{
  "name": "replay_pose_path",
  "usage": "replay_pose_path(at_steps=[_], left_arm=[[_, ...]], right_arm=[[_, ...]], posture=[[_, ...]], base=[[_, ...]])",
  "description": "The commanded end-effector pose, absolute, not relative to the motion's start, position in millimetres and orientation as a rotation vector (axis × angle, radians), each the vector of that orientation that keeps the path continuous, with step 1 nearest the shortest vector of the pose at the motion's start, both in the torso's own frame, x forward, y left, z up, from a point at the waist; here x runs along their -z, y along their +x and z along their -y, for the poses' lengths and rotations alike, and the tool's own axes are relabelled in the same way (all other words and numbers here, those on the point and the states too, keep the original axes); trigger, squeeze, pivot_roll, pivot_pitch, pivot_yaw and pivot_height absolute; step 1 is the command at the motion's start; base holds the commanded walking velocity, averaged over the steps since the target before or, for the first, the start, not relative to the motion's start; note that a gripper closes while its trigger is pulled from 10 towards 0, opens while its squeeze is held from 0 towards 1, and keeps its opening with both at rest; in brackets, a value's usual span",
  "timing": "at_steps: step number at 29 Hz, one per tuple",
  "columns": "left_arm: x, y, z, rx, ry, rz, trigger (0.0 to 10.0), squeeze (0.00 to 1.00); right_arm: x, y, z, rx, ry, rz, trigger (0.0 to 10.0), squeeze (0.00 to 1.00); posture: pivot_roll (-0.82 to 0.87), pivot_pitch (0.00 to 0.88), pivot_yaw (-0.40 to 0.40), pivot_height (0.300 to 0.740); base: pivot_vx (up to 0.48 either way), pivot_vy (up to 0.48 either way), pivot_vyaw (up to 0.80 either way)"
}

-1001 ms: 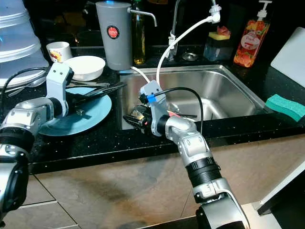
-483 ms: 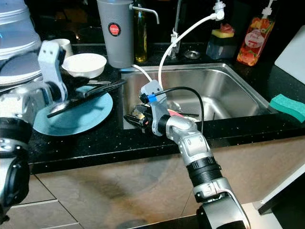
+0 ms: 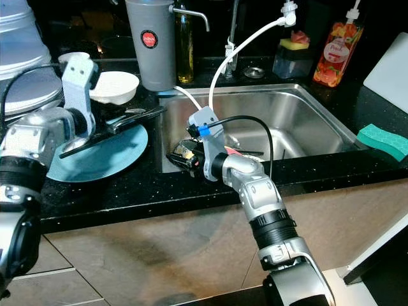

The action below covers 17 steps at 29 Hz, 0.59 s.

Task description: Kitchen organization

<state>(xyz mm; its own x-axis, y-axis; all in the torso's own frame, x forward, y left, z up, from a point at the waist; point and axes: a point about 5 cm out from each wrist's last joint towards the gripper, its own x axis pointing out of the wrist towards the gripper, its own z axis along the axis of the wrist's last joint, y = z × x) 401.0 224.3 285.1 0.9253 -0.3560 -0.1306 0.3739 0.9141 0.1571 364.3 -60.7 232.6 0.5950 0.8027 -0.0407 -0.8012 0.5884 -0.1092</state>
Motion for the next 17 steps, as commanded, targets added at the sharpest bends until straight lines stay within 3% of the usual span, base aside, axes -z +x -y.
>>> replay_pose_path(at_steps=[1,13,14,15,16,17], left_arm=[[-285,401,-232,0.346,0.19,-0.103,10.0,1.0],[-264,401,-228,0.433,0.216,-0.237,10.0,1.0],[-261,400,-227,0.46,0.225,-0.266,9.1,0.59],[-259,399,-226,0.478,0.234,-0.286,9.1,0.59],[-257,398,-227,0.488,0.249,-0.31,6.2,0.0],[-257,398,-227,0.488,0.249,-0.31,6.2,0.0]], right_arm=[[-233,363,60,-0.945,-0.115,0.006,10.0,0.0],[-233,362,61,-0.957,-0.124,-0.003,10.0,0.0],[-233,362,62,-0.958,-0.126,-0.004,10.0,0.0],[-233,363,62,-0.958,-0.127,-0.005,10.0,0.0],[-233,363,62,-0.959,-0.13,-0.006,10.0,0.0],[-233,363,62,-0.959,-0.13,-0.006,10.0,0.0]], posture=[[0.06,0.076,-0.028,0.74],[0.06,0.082,-0.025,0.74],[0.06,0.084,-0.027,0.74],[0.06,0.084,-0.027,0.74],[0.06,0.084,-0.027,0.74],[0.06,0.084,-0.027,0.74]], base=[[0.0,0.0,0.0],[0.0,0.0,0.0],[0.0,0.0,0.0],[0.0,0.0,0.0],[0.0,0.0,0.0],[0.0,0.0,0.0]])
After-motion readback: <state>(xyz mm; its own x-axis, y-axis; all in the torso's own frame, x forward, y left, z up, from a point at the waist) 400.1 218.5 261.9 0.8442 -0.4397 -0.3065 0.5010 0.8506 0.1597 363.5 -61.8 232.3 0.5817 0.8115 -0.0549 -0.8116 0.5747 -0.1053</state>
